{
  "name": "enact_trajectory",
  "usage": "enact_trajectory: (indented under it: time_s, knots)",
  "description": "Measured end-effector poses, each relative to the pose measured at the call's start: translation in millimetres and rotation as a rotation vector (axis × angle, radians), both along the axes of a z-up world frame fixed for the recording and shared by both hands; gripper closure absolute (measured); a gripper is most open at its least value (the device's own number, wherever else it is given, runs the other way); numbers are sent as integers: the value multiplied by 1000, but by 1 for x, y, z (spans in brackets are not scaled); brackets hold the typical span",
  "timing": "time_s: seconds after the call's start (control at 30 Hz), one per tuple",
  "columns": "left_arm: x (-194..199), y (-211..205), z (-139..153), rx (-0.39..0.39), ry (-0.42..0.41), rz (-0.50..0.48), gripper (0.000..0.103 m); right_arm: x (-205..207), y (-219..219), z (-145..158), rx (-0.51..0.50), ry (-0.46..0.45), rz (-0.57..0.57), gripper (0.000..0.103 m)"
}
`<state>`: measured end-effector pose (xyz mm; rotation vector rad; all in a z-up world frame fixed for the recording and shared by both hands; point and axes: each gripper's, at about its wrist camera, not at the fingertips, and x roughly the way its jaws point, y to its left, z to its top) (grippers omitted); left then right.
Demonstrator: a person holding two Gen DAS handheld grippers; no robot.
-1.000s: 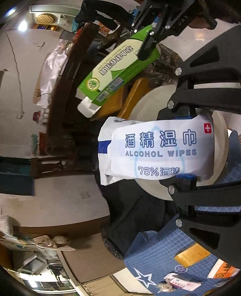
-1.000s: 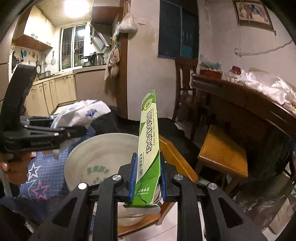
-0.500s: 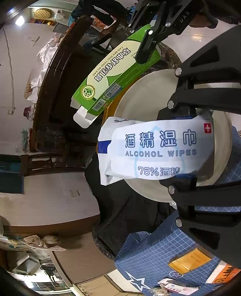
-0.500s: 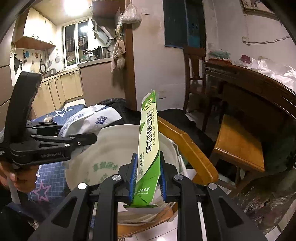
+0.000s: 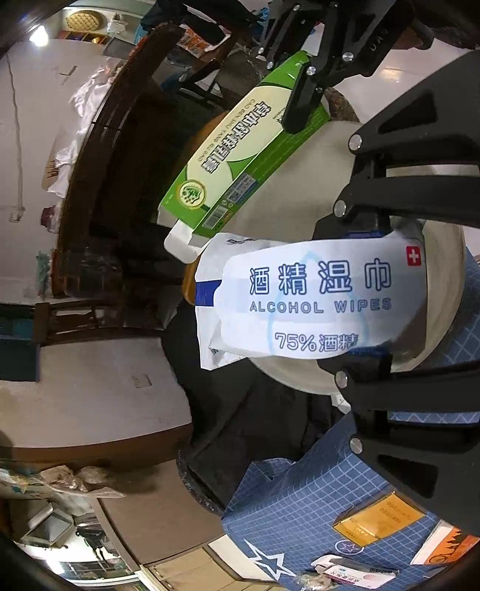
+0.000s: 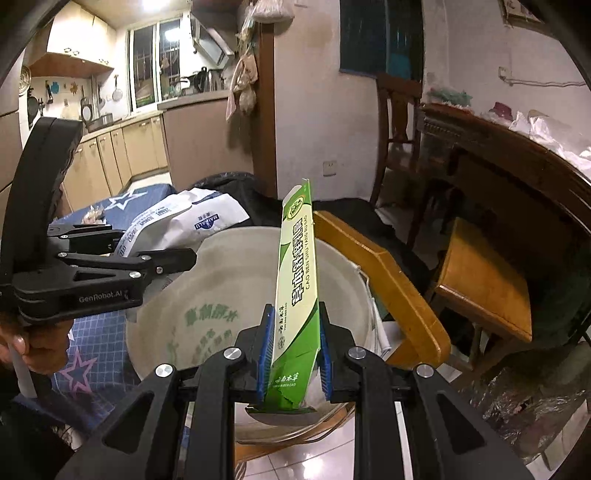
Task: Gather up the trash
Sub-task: 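Open both tools to drop the wipes pack and green box into the bucket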
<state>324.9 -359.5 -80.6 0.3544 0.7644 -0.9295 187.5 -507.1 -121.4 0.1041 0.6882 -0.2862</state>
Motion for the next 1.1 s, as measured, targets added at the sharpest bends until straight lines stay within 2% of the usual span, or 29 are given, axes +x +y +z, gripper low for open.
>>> enact_trajectory:
  time_s: [0.27,0.5,0.6,0.83,0.97,1.0,1.03,1.07,1.1]
  knots:
    - [18,-19,-12,111,64,-7,65,34,-7,-4,36,127,6,81]
    - [25,-25,-14,156,124,-4,65,62,-13,-4,57,228,15,80]
    - [25,-29,-15,195,125,-10,65,70,-15,-7,75,271,24,80]
    - [34,-35,-21,263,161,-16,64,88,-21,-13,81,312,26,80]
    - [38,-40,-21,272,163,-14,61,96,-25,-17,93,317,30,76]
    - [39,-42,-21,274,162,-13,54,99,-26,-18,103,316,34,75]
    - [39,-43,-21,282,156,-6,38,100,-28,-18,116,307,36,69]
    - [41,-44,-20,290,131,10,32,99,-30,-18,115,301,25,61]
    - [42,-44,-18,286,112,16,27,99,-31,-15,100,287,18,59]
